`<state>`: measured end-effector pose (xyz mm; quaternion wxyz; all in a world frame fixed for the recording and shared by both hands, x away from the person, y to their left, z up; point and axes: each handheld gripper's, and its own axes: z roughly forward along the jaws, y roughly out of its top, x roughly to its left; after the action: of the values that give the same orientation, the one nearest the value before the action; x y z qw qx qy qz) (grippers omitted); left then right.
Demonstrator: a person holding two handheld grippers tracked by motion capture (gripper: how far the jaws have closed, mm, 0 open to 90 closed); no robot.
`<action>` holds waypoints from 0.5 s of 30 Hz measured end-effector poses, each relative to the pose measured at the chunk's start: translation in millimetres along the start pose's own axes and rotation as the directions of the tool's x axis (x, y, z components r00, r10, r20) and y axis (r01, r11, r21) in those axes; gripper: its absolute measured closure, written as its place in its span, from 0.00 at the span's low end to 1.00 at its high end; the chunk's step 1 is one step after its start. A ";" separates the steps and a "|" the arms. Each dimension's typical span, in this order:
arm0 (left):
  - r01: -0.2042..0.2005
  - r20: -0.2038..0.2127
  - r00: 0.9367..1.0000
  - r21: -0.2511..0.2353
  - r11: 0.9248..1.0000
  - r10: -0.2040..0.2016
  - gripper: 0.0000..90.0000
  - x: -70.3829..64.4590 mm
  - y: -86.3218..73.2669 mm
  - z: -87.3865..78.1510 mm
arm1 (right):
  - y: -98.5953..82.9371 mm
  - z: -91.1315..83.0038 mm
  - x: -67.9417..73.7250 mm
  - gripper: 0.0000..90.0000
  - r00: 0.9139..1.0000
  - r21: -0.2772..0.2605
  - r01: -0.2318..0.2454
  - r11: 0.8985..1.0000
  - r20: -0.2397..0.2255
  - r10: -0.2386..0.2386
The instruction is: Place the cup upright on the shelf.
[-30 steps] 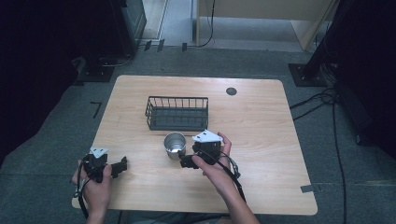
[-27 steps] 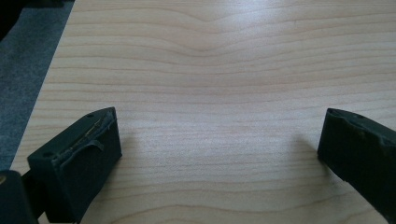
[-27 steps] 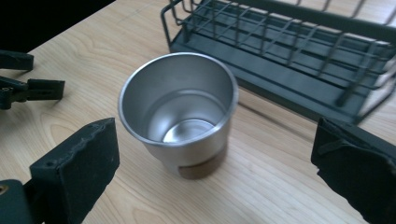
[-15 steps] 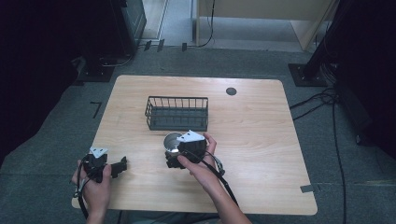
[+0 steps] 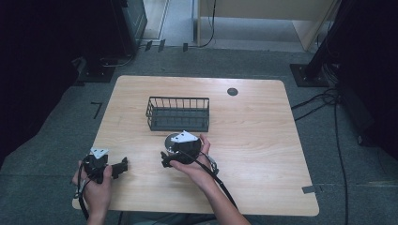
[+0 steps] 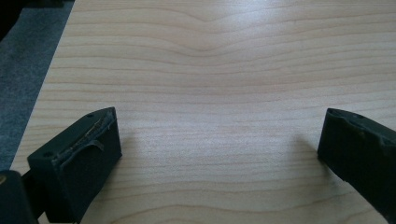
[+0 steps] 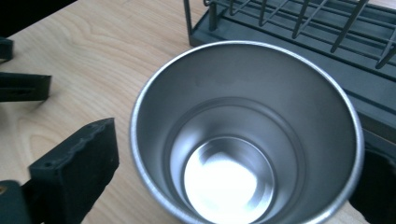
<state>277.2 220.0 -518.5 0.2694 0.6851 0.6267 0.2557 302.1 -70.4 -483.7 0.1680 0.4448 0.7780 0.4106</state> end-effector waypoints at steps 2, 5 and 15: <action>0.000 0.000 1.000 0.000 1.000 0.000 0.00 0.0 0.0 0.0 | -1.0 3.2 0.7 0.05 1.000 -0.004 0.001 1.000 0.024 -0.001; 0.000 0.000 1.000 0.000 1.000 0.000 0.00 0.0 0.0 0.0 | -3.0 8.1 0.5 0.11 0.999 -0.006 -0.009 1.000 0.045 0.009; 0.000 0.000 1.000 0.000 1.000 0.000 0.00 0.0 0.0 0.0 | -2.9 8.2 1.3 0.19 0.998 -0.013 0.013 1.000 0.059 -0.012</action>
<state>277.2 220.0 -518.5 0.2694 0.6851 0.6266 0.2557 305.0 -66.1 -490.8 0.1962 0.4506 0.7728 0.4015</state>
